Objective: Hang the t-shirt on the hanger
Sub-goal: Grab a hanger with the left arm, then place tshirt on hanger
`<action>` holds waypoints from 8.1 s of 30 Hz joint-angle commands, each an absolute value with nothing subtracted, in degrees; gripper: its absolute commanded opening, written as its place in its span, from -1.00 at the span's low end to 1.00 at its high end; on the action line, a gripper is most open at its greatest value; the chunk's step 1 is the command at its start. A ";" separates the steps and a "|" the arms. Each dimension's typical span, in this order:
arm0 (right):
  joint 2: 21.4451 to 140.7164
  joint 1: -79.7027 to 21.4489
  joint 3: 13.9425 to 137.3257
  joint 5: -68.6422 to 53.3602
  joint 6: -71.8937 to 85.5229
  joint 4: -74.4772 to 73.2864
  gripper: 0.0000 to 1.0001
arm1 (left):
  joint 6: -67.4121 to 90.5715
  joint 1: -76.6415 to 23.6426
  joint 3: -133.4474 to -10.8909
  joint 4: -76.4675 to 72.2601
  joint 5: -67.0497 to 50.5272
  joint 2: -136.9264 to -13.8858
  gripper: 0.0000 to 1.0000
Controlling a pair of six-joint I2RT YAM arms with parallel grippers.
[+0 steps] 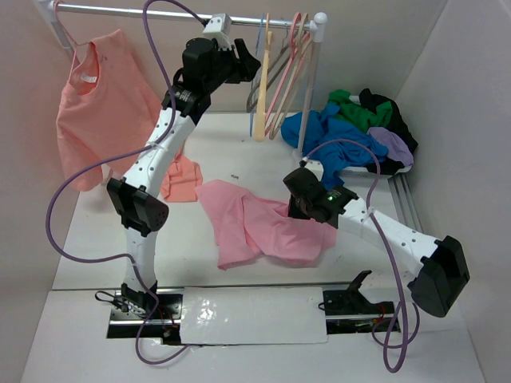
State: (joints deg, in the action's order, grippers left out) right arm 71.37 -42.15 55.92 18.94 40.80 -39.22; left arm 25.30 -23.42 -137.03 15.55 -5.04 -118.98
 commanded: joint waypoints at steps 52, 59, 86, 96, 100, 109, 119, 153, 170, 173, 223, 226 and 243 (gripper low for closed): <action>71.02 -41.84 57.22 16.00 38.50 -37.71 -1.00 | 13.10 -28.82 -105.23 10.97 19.50 -85.02 -1.00; 69.79 -41.84 54.50 16.52 37.44 -35.77 -1.00 | 20.10 -36.45 -77.46 20.70 21.89 -57.80 -1.00; 58.27 -42.89 50.71 12.04 34.89 -44.73 -1.00 | 15.47 -42.19 -56.07 29.28 -30.15 -38.85 -1.00; 56.43 -44.03 51.24 10.90 34.37 -45.26 -1.00 | 8.09 -42.19 -61.95 27.68 -27.17 -47.37 -1.00; 56.43 -44.03 51.24 10.90 34.37 -45.26 -1.00 | 3.70 -42.19 -66.61 33.39 -23.47 -50.18 -1.00; 56.43 -44.03 51.77 10.90 33.84 -45.26 -1.00 | -0.87 -43.41 -69.43 37.17 -24.96 -55.45 -1.00; 56.43 -44.03 53.35 10.90 33.31 -46.32 -1.00 | -2.81 -42.28 -68.38 38.58 -22.14 -53.00 -1.00; 57.13 -45.62 60.64 16.96 31.99 -53.78 -1.00 | 3.25 -35.00 -71.20 34.10 -25.75 -62.50 -1.00; 57.66 -45.62 62.22 15.73 30.41 -53.09 -1.00 | -4.48 -29.97 -67.77 36.83 -42.90 -59.60 -1.00; 58.27 -45.62 62.23 16.26 30.41 -53.09 -1.00 | -3.96 -29.97 -67.24 36.83 -42.19 -57.40 -1.00; 62.14 -50.36 67.94 14.68 30.94 -50.89 -1.00 | 21.88 -41.57 -56.71 -2.62 -30.59 -71.63 -1.00; 62.92 -51.93 71.00 15.29 31.46 -50.89 -1.00 | 23.12 -43.24 -54.41 -6.75 -29.27 -71.63 -1.00; 67.86 -61.43 79.71 17.94 32.43 -51.06 -0.94 | 26.89 -45.70 -40.45 -23.72 -14.96 -61.80 -1.00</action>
State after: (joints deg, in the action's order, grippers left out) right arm 69.10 -59.96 77.06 17.28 31.90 -52.31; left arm 25.63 -45.52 -42.39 -15.22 -20.05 -64.84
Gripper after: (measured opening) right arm 0.029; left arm 0.127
